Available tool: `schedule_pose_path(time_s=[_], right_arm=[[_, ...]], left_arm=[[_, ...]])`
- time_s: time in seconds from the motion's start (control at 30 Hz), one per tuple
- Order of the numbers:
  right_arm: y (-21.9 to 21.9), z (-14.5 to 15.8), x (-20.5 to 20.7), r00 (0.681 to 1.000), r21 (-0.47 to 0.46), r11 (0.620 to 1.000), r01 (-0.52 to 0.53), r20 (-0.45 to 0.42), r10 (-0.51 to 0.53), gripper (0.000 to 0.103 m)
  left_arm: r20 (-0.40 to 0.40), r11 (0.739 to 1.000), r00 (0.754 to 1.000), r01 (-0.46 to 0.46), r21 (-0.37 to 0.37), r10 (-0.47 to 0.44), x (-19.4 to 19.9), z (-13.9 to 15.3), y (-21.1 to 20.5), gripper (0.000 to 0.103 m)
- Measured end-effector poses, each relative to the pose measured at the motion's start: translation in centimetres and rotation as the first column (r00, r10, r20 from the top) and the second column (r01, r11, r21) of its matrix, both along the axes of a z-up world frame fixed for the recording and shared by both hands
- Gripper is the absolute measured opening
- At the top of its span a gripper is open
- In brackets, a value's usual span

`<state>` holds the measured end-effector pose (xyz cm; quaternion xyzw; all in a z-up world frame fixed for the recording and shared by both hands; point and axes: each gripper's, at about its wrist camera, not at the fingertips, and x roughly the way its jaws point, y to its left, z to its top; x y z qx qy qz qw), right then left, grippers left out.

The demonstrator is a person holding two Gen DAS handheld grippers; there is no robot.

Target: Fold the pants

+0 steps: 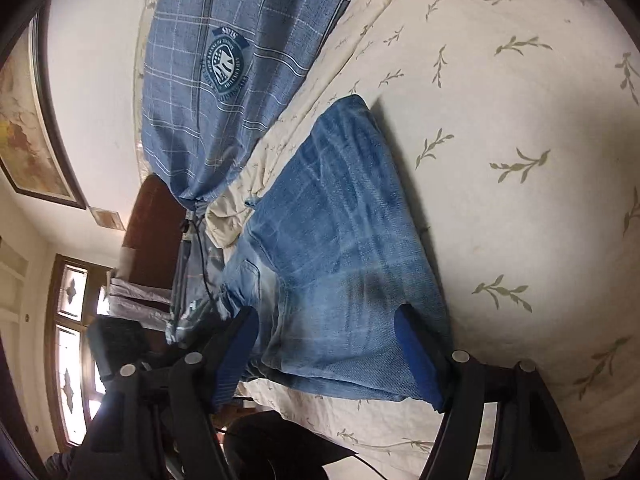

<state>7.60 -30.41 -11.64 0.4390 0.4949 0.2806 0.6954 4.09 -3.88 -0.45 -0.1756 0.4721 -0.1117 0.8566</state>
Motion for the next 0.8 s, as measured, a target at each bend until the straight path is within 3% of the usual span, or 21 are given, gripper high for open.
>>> schedule_pose_path(time_s=[0.1,0.17,0.23,0.27,0.43,0.53,0.63,0.7,0.8], right_arm=[[-0.8,-0.4,-0.2,1.000,0.048,0.999,0.005,0.005,-0.005,0.074],[-0.9,-0.6,-0.1,1.000,0.065,0.998,0.004,0.005,-0.004,0.074],[-0.9,-0.6,-0.1,1.000,0.075,0.997,-0.002,0.003,0.001,0.074],[-0.9,-0.5,-0.1,1.000,0.075,0.997,-0.002,0.000,0.002,0.074],[-0.9,2.3,-1.1,0.995,0.086,0.996,-0.027,0.099,0.018,0.075],[0.2,0.0,-0.9,0.997,0.025,0.997,-0.079,0.022,0.078,0.074],[-0.3,-0.1,-0.7,0.998,0.038,0.997,-0.067,0.018,0.066,0.072],[-0.2,-0.2,-0.9,0.998,0.027,0.998,-0.060,0.020,0.060,0.072],[-0.4,-0.2,-1.0,0.998,0.031,0.998,-0.055,0.028,0.054,0.072]], left_arm=[[-0.037,0.997,0.999,0.036,0.066,-0.033,0.6,-1.6,-1.6,0.052],[-0.142,0.985,0.989,0.061,0.161,-0.038,1.3,-4.9,-2.6,0.052],[-0.087,0.955,0.994,0.083,0.286,-0.060,0.8,-5.7,-3.7,0.053],[-0.079,0.948,0.995,0.087,0.307,-0.066,0.6,-5.6,-4.0,0.053],[-0.096,0.966,0.994,0.074,0.248,-0.052,1.1,-4.4,-3.2,0.053],[-0.005,0.980,0.999,0.044,0.195,-0.044,1.8,-1.2,-2.6,0.053],[0.105,0.980,0.991,0.057,0.192,-0.078,3.6,1.6,-3.4,0.053],[0.091,0.977,0.992,0.064,0.202,-0.084,5.7,1.0,-3.7,0.053],[-0.012,0.962,0.998,0.060,0.265,-0.059,9.8,-2.5,-3.8,0.053]])
